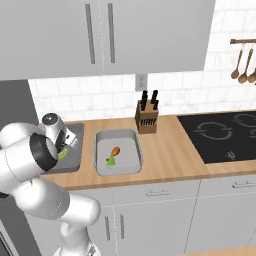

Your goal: Place one lemon wedge and one chicken drumstick in each tupperware on the nearby counter, to pack two identical lunches.

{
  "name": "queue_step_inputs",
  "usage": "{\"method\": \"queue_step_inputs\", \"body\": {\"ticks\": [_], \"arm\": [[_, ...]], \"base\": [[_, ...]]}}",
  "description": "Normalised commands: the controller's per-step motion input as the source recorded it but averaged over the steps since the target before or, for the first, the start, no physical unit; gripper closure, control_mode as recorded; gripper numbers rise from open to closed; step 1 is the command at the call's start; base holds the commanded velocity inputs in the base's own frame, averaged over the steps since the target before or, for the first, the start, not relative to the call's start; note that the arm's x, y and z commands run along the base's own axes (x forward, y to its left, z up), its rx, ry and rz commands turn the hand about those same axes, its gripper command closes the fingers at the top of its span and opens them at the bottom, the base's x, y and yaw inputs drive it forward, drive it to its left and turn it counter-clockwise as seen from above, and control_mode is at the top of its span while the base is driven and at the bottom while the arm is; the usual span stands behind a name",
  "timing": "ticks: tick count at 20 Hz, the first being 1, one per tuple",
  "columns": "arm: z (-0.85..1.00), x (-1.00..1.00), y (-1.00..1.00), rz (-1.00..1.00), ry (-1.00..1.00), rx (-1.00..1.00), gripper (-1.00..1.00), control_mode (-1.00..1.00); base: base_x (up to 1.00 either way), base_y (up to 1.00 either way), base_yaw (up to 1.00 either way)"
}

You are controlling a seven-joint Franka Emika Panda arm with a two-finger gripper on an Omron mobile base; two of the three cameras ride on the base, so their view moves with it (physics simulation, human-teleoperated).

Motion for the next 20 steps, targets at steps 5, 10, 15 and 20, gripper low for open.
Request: {"method": "queue_step_inputs", "body": {"ticks": [5, 10, 15, 20], "arm": [[1.00, -0.52, -0.01, -0.02, 0.09, 0.01, -1.00, -1.00], [0.92, -1.00, -0.13, -0.01, 0.01, 0.00, -1.00, -1.00], [0.55, -1.00, -0.54, 0.00, 0.00, 0.00, -1.00, -1.00], [0.02, -1.00, -0.80, 0.00, -0.01, 0.06, -1.00, -1.00]], "base": [[0.00, 0.00, 0.00], [0.00, 0.00, 0.00], [0.00, 0.00, 0.00], [0.00, 0.00, 0.00]]}}
